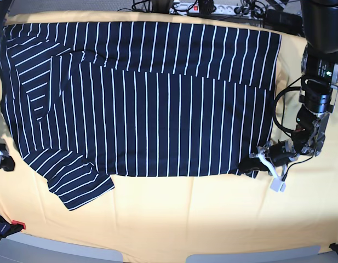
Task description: Fold the T-shirt properly
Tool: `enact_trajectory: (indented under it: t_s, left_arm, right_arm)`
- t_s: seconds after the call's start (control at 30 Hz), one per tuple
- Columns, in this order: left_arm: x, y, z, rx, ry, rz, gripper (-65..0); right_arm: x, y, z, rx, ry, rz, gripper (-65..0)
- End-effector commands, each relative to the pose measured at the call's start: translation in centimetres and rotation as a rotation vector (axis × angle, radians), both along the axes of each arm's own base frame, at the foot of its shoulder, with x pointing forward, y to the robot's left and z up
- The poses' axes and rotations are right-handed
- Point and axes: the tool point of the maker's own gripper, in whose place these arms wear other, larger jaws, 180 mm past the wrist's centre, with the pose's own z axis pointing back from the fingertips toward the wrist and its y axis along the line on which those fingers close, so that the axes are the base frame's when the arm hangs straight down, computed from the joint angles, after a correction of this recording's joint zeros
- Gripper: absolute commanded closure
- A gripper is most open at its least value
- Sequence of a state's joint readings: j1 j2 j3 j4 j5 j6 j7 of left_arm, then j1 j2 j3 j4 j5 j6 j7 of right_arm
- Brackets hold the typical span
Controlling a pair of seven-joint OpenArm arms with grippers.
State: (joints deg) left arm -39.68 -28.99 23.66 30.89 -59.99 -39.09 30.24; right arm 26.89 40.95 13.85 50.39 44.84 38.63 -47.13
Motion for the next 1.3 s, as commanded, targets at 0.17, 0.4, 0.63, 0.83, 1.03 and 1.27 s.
enact_trajectory:
  t_s: [0.17, 0.4, 0.63, 0.83, 1.03, 1.27]
  left_arm:
    - [1.1, 0.7, 1.7, 0.008, -0.038, 0.010, 0.0]
    - [1.1, 0.8, 1.6, 0.009, -0.038, 0.010, 0.0]
    - [1.1, 0.7, 1.6, 0.010, -0.038, 0.009, 0.0]
    - [1.1, 0.7, 1.7, 0.009, -0.038, 0.009, 0.0]
    - [1.1, 0.8, 1.6, 0.011, -0.037, 0.009, 0.0]
    - [1.1, 0.7, 1.6, 0.011, -0.037, 0.008, 0.0]
  right_arm:
    - [2.6, 1.3, -0.6, 0.060, -0.040, -0.035, -34.8]
    - [2.6, 0.0, -3.8, -0.060, 0.056, -0.171, -34.8]
    - [2.1, -1.8, -4.5, -0.120, 0.089, -0.270, -34.8]
    - [2.8, 0.8, -4.8, -0.061, 0.066, -0.184, -34.7]
    - [2.0, 2.7, -6.5, -0.022, 0.072, -0.128, -34.2]
    - [0.2, 2.7, -8.4, -0.037, 0.067, -0.101, -28.6]
